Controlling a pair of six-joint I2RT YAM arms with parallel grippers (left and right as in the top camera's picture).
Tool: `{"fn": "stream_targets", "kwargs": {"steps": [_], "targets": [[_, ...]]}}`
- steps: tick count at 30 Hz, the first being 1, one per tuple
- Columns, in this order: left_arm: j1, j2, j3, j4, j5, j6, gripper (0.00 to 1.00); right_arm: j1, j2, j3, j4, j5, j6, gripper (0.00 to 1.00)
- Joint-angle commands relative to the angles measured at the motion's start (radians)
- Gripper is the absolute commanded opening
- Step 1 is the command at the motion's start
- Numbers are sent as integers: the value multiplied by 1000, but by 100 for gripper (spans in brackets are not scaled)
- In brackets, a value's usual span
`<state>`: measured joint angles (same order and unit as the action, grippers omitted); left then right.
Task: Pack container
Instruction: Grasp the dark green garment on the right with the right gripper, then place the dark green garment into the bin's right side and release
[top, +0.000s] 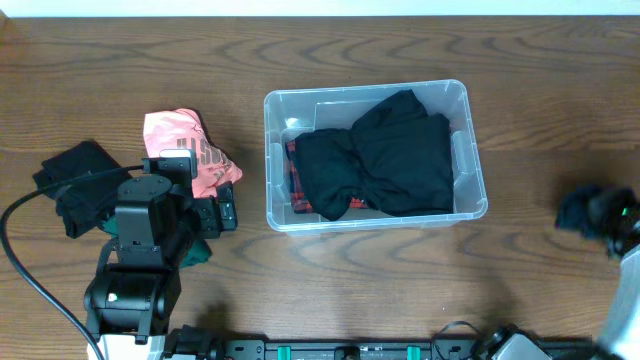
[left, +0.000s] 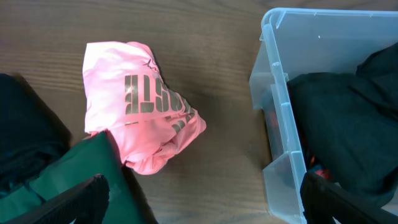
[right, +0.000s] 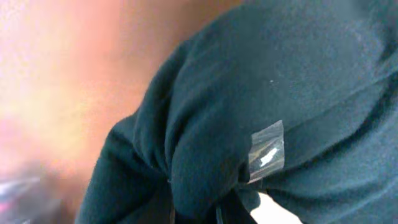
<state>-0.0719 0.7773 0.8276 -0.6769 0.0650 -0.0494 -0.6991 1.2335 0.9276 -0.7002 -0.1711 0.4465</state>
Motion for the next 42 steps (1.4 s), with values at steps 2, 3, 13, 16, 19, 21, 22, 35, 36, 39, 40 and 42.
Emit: {"fn": "stream_targets", "kwargs": {"steps": [2, 3, 13, 16, 19, 21, 22, 35, 36, 39, 40, 42], "targets": [[5, -1, 23, 0, 3, -5, 98, 200, -112, 198, -103, -132, -328, 1], [5, -1, 23, 0, 3, -5, 98, 250, -120, 230, -130, -150, -386, 1], [5, -1, 23, -3, 3, -5, 98, 884, -90, 315, -350, -73, -998, 1], [5, -1, 23, -3, 3, -5, 98, 1012, -46, 315, -399, 35, -1058, 1], [5, -1, 23, -3, 3, -5, 98, 1078, 4, 315, -444, 69, -1159, 1], [5, -1, 23, -4, 3, -5, 98, 1104, 37, 315, -460, 67, -1229, 1], [5, -1, 23, -4, 3, -5, 98, 1114, 50, 315, -460, 66, -1244, 1], [5, -1, 23, -4, 3, -5, 98, 1157, 85, 316, -360, 108, -1439, 1], [5, -1, 23, -4, 3, -5, 98, 1161, 85, 316, -369, 83, -1463, 1], [5, -1, 23, -4, 3, -5, 98, 1166, 85, 316, -398, -55, -1522, 1], [5, -1, 23, -4, 3, -5, 98, 1165, 85, 316, -410, -92, -1556, 1], [5, -1, 23, -4, 3, -5, 98, 1160, 87, 316, -403, -93, -1574, 1]]}}
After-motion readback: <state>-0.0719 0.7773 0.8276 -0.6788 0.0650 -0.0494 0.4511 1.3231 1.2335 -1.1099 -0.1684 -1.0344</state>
